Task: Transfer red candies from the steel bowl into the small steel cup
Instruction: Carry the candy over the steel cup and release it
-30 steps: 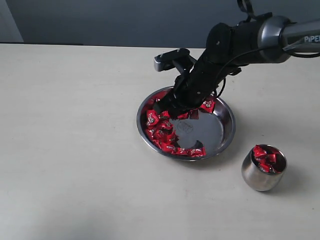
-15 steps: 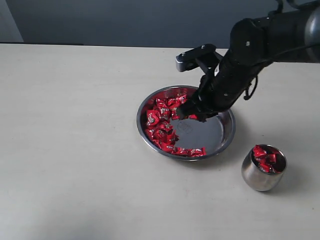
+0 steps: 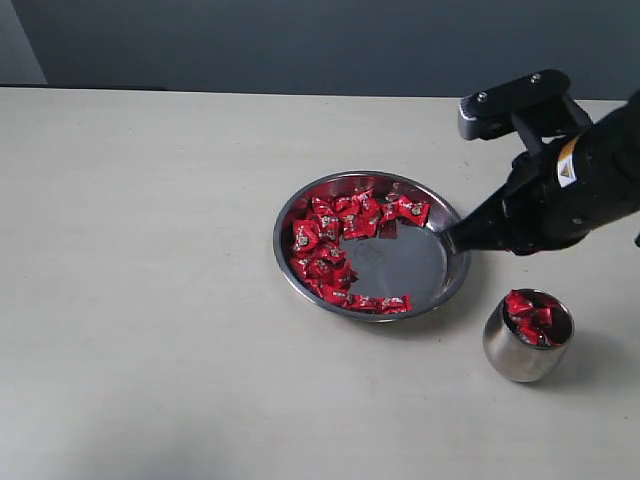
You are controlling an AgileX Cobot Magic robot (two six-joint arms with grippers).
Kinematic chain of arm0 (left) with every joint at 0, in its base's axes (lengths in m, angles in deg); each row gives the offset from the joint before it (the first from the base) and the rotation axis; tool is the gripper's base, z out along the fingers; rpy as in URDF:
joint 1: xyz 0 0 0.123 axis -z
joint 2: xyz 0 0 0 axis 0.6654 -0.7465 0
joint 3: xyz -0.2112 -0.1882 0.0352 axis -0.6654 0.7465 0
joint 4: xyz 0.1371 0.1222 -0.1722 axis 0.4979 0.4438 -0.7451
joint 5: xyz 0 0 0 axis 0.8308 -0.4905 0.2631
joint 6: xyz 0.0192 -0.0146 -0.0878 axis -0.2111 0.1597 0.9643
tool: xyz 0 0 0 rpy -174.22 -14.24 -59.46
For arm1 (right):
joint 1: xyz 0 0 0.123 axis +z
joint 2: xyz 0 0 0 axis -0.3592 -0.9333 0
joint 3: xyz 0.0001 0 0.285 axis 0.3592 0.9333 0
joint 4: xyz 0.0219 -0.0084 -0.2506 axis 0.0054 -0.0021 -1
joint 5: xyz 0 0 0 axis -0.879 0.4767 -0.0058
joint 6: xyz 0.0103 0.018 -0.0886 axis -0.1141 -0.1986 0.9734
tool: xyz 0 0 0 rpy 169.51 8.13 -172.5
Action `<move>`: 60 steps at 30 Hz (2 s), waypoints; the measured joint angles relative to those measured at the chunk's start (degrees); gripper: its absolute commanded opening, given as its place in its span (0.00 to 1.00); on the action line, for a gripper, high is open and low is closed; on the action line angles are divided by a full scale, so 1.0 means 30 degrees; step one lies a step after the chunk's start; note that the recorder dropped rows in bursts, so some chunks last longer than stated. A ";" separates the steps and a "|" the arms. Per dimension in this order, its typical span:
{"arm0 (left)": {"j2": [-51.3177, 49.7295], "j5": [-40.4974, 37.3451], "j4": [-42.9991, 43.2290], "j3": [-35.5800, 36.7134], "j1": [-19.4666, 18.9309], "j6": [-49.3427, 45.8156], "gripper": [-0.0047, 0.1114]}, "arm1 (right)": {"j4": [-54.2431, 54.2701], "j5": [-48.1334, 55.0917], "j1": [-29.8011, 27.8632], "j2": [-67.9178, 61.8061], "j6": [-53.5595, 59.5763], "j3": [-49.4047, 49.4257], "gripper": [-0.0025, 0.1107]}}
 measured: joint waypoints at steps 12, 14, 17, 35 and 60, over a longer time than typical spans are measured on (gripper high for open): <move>0.0000 0.0000 0.0000 0.0000 0.0000 0.0000 0.04 | -0.1948 0.0622 0.0000 0.0795 -0.3044 0.2079 0.04; 0.0000 0.0000 0.0000 0.0000 0.0000 0.0000 0.04 | -0.1946 0.0938 0.0000 0.0890 -0.3227 0.2195 0.04; 0.0000 0.0000 0.0000 0.0000 0.0000 0.0000 0.04 | -0.1946 0.1378 0.0000 0.1220 -0.3420 0.2426 0.04; 0.0000 0.0000 0.0000 0.0000 0.0000 0.0000 0.04 | -0.1982 0.2793 0.0000 0.2505 -0.3548 0.2509 0.05; 0.0000 0.0000 0.0000 0.0000 0.0000 0.0000 0.04 | -0.1712 0.2702 0.0000 0.1666 -0.3388 0.2509 0.13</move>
